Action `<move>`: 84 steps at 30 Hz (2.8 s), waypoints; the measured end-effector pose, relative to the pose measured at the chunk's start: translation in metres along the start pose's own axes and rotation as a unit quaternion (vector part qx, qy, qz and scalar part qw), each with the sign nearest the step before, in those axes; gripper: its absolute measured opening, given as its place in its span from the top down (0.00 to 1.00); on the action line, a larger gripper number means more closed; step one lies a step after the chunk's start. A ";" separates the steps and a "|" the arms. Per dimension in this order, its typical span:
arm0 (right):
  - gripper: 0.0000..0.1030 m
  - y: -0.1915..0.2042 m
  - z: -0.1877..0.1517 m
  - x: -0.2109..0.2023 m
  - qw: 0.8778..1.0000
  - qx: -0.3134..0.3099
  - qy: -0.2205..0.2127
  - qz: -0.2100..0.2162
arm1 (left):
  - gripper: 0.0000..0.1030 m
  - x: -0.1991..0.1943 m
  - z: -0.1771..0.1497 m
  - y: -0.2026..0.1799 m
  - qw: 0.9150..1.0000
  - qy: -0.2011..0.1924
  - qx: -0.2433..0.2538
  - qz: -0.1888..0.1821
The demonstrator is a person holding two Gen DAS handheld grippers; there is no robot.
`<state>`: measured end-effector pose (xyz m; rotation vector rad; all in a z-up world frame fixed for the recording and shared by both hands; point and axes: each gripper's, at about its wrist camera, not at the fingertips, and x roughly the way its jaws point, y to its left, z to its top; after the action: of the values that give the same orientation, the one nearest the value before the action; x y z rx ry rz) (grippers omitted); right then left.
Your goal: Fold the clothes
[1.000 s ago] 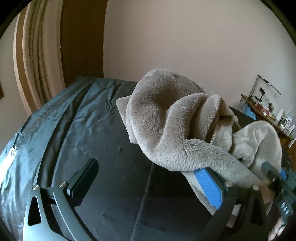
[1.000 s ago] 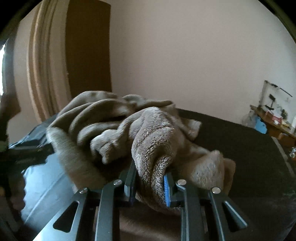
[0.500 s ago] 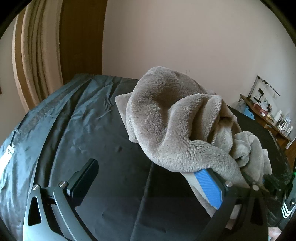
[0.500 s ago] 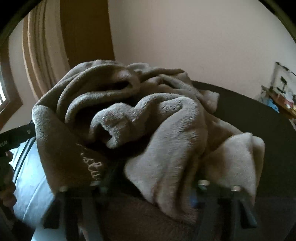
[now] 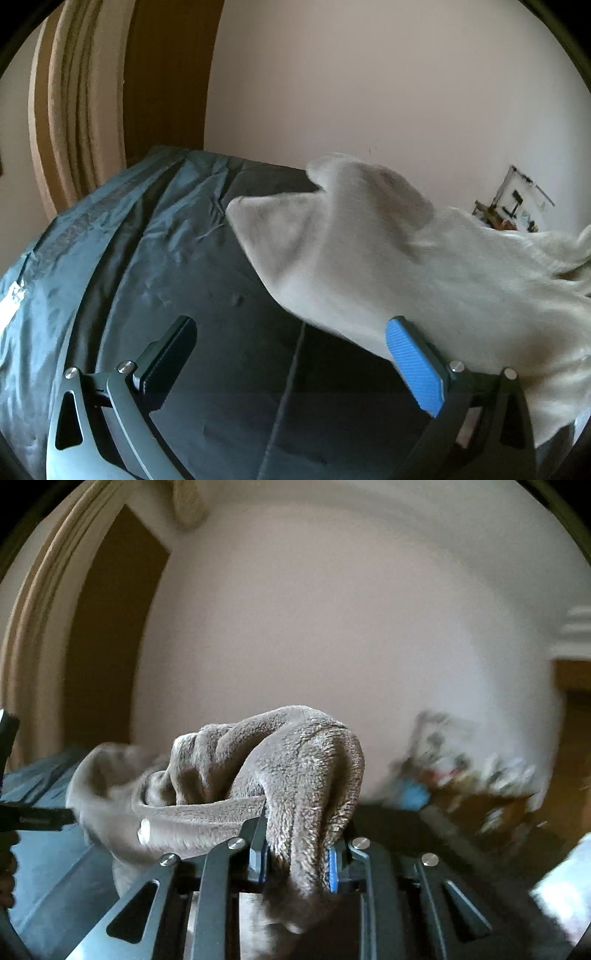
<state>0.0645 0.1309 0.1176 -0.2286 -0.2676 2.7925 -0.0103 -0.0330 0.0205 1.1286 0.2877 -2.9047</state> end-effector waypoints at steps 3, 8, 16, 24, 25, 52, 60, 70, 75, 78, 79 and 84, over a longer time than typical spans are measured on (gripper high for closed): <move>0.78 -0.021 -0.002 -0.027 0.998 0.016 -0.027 -0.054 | 0.00 0.001 0.002 0.006 1.000 0.005 -0.020 -0.014; 0.78 -0.057 -0.039 -0.043 0.993 0.050 0.015 -0.108 | 0.00 0.007 -0.002 0.004 0.999 0.015 -0.014 -0.038; 0.78 -0.085 -0.092 -0.034 0.985 0.090 0.108 -0.098 | 0.00 0.001 -0.022 -0.033 0.994 0.041 0.060 -0.087; 0.78 -0.099 -0.090 -0.011 0.984 0.120 0.107 -0.078 | 0.00 -0.020 0.014 -0.072 0.990 0.002 0.116 -0.081; 0.78 -0.100 -0.089 -0.010 0.984 0.122 0.106 -0.077 | 0.00 -0.020 0.019 -0.074 0.989 0.000 0.121 -0.080; 0.78 -0.090 -0.082 -0.004 0.985 0.119 0.113 -0.059 | 0.15 0.061 -0.005 -0.123 0.973 0.097 0.191 -0.090; 0.78 -0.091 -0.081 0.000 0.984 0.119 0.115 -0.062 | 0.56 0.041 -0.016 -0.111 0.971 0.098 0.187 -0.110; 0.78 -0.088 -0.080 0.002 0.984 0.110 0.120 -0.067 | 0.72 -0.012 -0.020 -0.085 0.984 0.039 0.114 -0.133; 0.78 -0.080 -0.078 0.005 0.985 0.097 0.125 -0.065 | 0.72 -0.055 -0.001 -0.054 0.985 -0.017 0.072 -0.158; 0.78 -0.072 -0.077 0.004 0.987 0.087 0.121 -0.058 | 0.72 -0.088 0.003 -0.023 0.980 -0.054 0.063 -0.180; 0.78 -0.069 -0.077 0.003 0.988 0.083 0.118 -0.053 | 0.72 -0.096 0.000 -0.020 0.978 -0.062 0.065 -0.186; 0.77 -0.053 -0.074 0.002 0.991 0.063 0.110 -0.039 | 0.56 -0.127 -0.049 -0.006 0.974 -0.033 0.121 -0.191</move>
<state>0.0925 0.1922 0.0563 -0.4801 -0.0471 2.6654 0.1158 -0.0253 0.0714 1.1076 0.1675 -3.3881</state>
